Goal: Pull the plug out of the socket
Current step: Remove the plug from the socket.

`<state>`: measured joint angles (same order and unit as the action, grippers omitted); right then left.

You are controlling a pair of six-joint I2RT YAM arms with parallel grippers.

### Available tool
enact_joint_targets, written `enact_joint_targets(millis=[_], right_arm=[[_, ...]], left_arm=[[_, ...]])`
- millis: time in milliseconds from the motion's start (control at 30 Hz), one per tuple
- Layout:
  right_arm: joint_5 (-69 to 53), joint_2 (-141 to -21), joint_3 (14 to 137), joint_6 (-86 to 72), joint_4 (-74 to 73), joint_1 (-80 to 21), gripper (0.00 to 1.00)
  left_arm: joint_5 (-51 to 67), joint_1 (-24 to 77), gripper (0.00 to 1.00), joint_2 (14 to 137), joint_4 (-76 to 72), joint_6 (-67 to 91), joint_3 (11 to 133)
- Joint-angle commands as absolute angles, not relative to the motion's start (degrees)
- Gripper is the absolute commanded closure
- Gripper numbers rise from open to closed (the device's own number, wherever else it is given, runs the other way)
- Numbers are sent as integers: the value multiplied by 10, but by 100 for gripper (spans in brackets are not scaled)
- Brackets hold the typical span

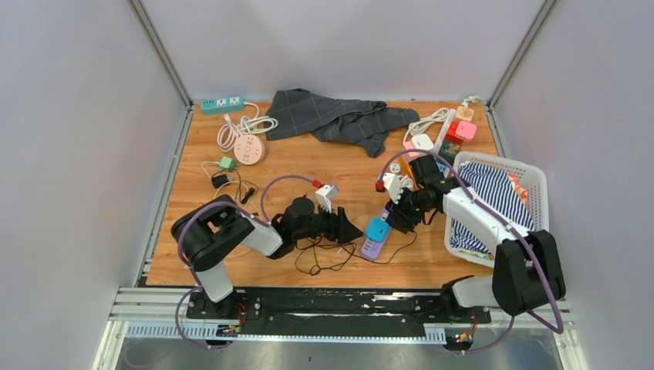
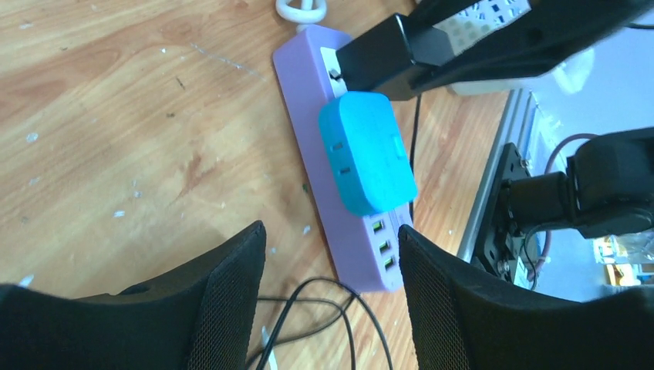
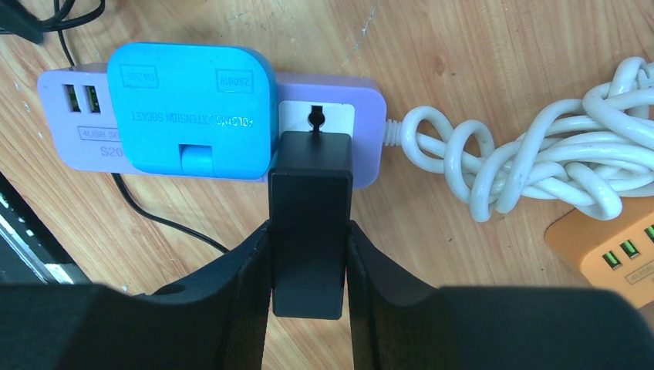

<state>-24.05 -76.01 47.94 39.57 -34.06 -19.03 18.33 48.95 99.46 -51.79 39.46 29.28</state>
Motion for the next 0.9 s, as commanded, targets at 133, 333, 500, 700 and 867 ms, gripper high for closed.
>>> enact_joint_targets(millis=[133,333,500,700,867], right_arm=[[-231,-760,491,478,-415,-196,100],[-240,-756,496,490,-431,-196,100],[-238,-751,495,483,-424,-196,100],[-242,-758,494,481,-425,-195,100],[-244,-766,495,479,-424,-196,100]], left_arm=[[105,526,35,962,-815,364,176],[40,602,32,948,-720,264,203],[-51,663,32,976,-699,229,209],[-101,692,62,998,-726,224,212],[-68,697,89,989,-688,225,234]])
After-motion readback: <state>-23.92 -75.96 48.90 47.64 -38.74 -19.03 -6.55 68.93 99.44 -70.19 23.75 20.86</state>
